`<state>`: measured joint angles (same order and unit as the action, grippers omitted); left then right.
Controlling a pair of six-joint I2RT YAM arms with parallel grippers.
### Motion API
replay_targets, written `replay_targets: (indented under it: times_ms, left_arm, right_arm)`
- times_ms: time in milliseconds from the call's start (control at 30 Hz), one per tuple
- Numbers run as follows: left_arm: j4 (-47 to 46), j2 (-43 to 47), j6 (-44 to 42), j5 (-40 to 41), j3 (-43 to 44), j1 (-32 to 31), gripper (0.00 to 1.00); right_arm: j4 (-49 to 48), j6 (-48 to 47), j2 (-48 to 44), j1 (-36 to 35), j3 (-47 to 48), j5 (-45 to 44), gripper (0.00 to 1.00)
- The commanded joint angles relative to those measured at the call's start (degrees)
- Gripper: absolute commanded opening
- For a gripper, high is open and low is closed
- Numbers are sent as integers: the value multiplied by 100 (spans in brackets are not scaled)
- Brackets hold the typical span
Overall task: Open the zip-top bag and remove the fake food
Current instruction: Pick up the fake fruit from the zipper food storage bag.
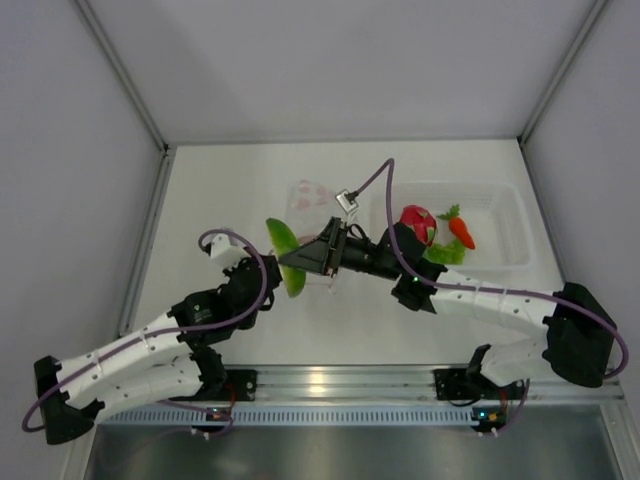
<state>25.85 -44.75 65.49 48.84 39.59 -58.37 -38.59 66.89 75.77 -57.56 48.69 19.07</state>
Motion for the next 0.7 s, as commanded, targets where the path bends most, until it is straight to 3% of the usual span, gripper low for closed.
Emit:
replay_targets:
  times_ms: [0, 67, 333, 467, 667]
  left_arm:
    - [237, 142, 192, 565, 40, 45, 0]
    - [237, 204, 209, 688, 22, 36, 0]
    - [211, 520, 315, 1031, 40, 45, 0]
    - [175, 678, 385, 996, 40, 54, 0]
    - [-422, 678, -378, 601, 22, 45, 0]
  right_arm:
    - [533, -175, -307, 61, 317, 168, 20]
    - [974, -439, -527, 70, 186, 10, 20]
    - [1038, -440, -1020, 149, -816, 140, 19]
    - [765, -483, -924, 140, -975, 640, 19]
    - [125, -415, -414, -18, -712, 1624, 19]
